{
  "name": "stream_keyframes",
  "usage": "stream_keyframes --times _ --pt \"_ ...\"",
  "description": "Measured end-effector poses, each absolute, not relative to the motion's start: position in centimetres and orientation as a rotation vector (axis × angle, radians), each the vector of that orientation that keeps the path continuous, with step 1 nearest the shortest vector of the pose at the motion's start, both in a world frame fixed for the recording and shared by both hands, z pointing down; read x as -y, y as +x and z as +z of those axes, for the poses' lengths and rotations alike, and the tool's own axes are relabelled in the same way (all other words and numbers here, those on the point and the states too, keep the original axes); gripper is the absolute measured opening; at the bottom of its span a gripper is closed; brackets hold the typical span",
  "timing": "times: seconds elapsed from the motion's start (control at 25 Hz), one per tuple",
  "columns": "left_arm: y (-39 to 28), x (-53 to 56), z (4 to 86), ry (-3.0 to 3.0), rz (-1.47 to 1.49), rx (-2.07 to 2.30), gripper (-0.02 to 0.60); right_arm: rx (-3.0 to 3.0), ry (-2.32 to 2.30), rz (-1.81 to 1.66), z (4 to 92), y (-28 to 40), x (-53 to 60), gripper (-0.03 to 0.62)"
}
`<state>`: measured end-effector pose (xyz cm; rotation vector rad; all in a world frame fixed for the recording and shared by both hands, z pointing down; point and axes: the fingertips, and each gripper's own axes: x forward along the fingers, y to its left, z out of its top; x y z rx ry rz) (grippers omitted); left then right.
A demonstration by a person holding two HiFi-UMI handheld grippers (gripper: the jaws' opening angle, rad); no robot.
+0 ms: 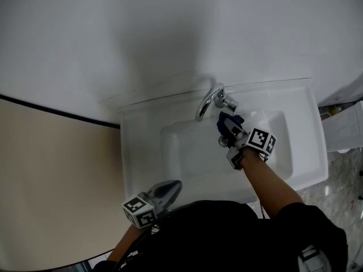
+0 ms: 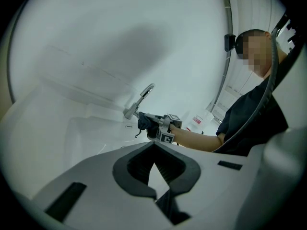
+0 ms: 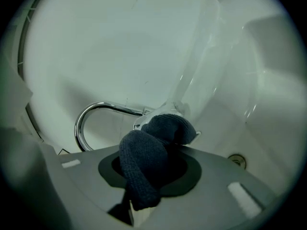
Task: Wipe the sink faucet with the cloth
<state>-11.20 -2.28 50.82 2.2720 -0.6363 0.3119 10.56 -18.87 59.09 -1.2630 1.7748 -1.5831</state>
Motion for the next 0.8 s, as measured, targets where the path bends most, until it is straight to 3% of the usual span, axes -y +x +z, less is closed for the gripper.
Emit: stream_keyframes --times 0.8 --pt "-12.0 3.0 50.9 2.255 0.29 0.663 -0.009 -1.703 -1.476 -1.463 60.3 19.5 24.3 0.112"
